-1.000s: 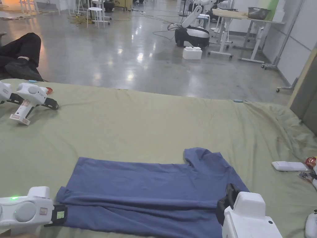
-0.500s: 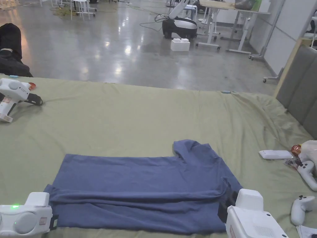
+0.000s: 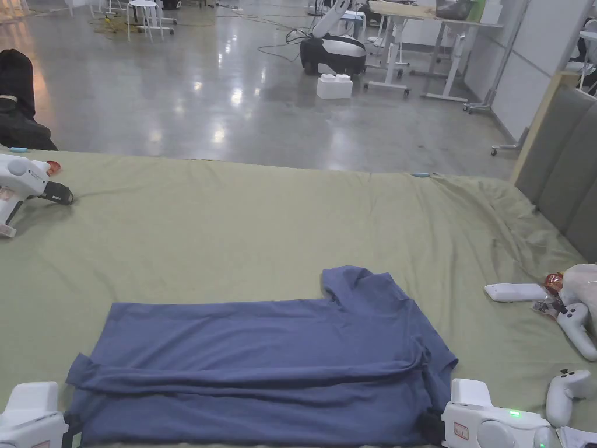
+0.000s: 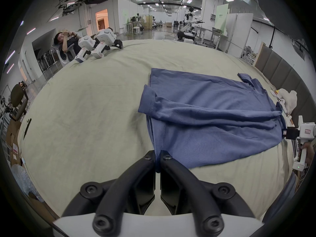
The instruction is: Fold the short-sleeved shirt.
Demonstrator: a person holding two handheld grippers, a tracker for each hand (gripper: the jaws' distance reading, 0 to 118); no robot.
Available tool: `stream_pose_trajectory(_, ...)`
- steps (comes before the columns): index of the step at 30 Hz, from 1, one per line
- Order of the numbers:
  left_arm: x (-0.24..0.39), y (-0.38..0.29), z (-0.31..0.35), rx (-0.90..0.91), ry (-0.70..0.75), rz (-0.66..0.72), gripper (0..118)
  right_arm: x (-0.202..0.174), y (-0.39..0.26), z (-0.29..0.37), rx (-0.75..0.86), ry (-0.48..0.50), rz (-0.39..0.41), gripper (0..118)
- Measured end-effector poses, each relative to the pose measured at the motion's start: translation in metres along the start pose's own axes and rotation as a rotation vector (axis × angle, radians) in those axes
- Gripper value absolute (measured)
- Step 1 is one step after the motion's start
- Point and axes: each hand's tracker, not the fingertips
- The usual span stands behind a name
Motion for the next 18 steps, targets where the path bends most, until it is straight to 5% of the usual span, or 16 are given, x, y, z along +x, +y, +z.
stream_pose_trajectory(2, 0.0, 0.001, 0.001, -0.001, -0.003, 0.003, 1, -0.007, 0.003, 0.002, 0.015, 0.03, 0.068, 14)
stream_pose_trajectory(3, 0.0, 0.001, 0.002, 0.005, -0.005, 0.005, 1, -0.01, 0.003, 0.004, 0.018, 0.017, 0.095, 13)
stream_pose_trajectory(18, -0.005, 0.029, 0.105, 0.173, -0.026, -0.04, 0, -0.028, 0.0, 0.136, 0.126, -0.03, 0.188, 10)
